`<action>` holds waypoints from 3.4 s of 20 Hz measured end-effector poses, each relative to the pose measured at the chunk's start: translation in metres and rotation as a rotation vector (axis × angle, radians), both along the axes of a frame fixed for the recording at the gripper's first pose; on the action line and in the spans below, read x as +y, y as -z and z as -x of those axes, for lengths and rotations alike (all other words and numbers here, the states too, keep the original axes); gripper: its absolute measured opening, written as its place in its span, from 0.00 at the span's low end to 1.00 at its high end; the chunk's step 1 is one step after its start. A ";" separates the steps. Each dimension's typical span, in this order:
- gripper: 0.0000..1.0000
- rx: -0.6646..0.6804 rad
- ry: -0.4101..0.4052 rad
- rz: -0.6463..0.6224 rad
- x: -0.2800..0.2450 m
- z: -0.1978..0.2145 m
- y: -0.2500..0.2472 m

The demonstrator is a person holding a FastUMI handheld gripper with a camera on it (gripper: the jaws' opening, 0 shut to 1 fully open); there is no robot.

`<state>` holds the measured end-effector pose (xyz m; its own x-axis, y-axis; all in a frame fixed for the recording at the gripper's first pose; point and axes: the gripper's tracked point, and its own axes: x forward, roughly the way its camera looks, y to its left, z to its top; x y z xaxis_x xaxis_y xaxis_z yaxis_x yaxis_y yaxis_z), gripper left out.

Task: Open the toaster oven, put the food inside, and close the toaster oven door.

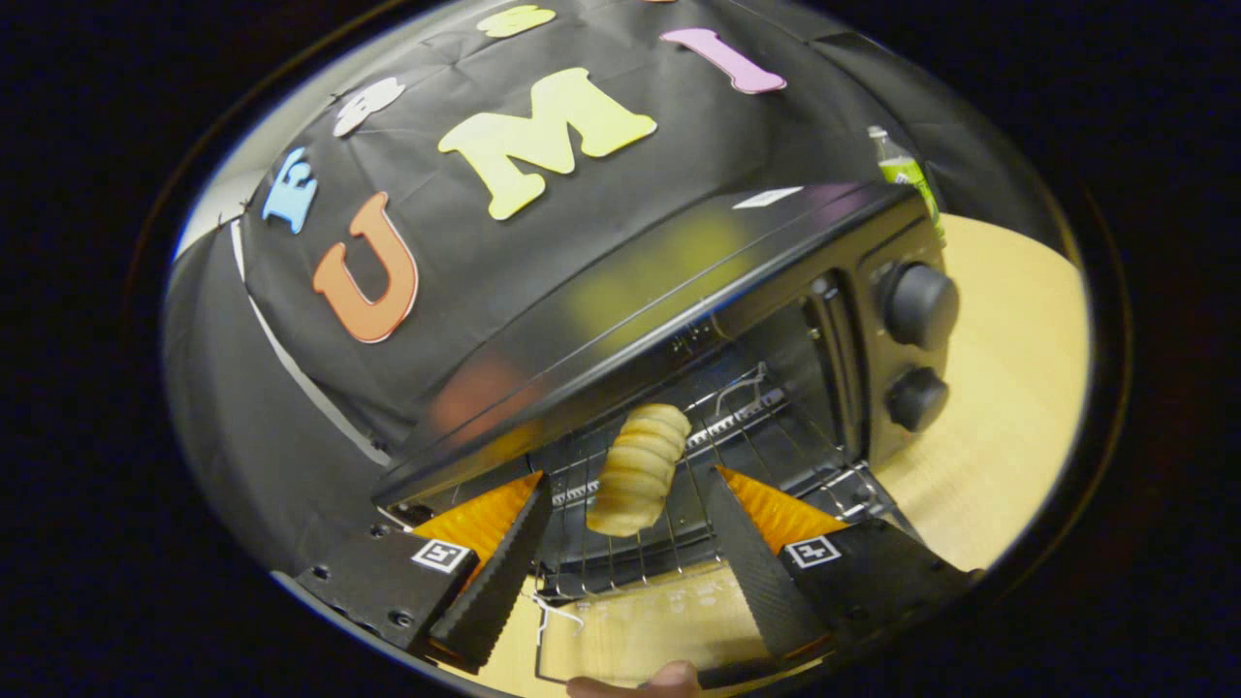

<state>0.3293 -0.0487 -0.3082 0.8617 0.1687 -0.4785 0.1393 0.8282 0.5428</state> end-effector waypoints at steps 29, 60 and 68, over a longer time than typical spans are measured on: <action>1.00 0.274 -0.260 0.380 -0.008 0.187 0.068; 1.00 0.066 -0.189 0.441 -0.005 0.136 0.000; 1.00 -0.018 -0.111 0.454 -0.012 0.122 -0.048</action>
<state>0.2069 -0.0610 -0.2599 0.8590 0.0372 -0.5106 0.0302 0.9919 0.1230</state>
